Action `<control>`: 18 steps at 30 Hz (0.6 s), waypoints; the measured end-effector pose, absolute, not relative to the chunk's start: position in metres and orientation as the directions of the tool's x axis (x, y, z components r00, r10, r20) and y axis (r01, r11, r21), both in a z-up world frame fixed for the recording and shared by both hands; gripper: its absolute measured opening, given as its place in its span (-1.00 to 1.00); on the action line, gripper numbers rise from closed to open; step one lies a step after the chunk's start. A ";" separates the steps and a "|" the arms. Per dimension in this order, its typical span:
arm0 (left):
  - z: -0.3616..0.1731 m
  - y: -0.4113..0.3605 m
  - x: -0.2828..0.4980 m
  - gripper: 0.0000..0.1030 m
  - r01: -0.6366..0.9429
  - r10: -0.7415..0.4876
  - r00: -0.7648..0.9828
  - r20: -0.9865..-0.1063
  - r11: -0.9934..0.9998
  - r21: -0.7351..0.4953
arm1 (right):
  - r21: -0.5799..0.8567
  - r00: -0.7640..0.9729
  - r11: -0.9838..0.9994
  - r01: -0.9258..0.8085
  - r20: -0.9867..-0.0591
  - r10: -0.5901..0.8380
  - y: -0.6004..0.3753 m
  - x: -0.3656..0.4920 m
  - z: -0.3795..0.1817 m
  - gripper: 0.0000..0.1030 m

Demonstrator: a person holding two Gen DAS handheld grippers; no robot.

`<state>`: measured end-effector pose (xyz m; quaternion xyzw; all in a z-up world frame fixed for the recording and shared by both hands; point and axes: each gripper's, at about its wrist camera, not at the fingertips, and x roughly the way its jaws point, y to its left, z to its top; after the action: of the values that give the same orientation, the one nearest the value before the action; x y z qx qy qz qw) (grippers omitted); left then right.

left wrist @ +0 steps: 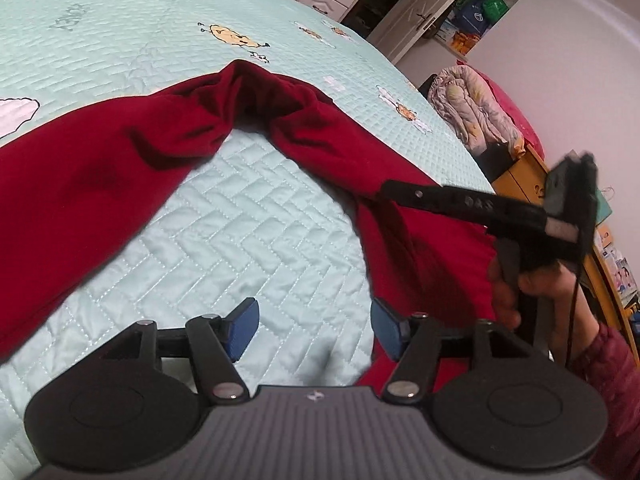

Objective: Fold clothes
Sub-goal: 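Grasp the side edge of the dark-red sweater with the right gripper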

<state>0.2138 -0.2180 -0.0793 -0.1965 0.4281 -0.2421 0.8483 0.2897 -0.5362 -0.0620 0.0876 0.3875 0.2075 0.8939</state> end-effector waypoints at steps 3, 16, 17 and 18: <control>-0.082 -0.213 0.215 0.25 0.231 -0.582 0.516 -0.629 0.802 -0.551 | 0.349 0.599 0.897 -0.269 -0.669 0.440 -0.528 0.308 -0.068 -1.00; -0.079 -0.190 0.219 0.29 0.172 -0.568 0.541 -0.620 0.796 -0.580 | 0.436 0.639 0.877 -0.201 -0.620 0.454 -0.513 0.354 -0.083 -1.00; -0.077 -0.190 0.217 0.30 0.188 -0.576 0.535 -0.618 0.794 -0.578 | 0.454 0.656 0.867 -0.205 -0.594 0.466 -0.519 0.345 -0.080 -0.95; -0.075 -0.193 0.213 0.31 0.210 -0.585 0.524 -0.619 0.793 -0.571 | 0.463 0.673 0.860 -0.212 -0.570 0.472 -0.524 0.336 -0.076 -0.94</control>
<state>0.2131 -0.1929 -0.0750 -0.2190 0.4274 -0.2352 0.8450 0.3357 -0.5236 -0.0761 0.1825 0.3567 0.1909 0.8961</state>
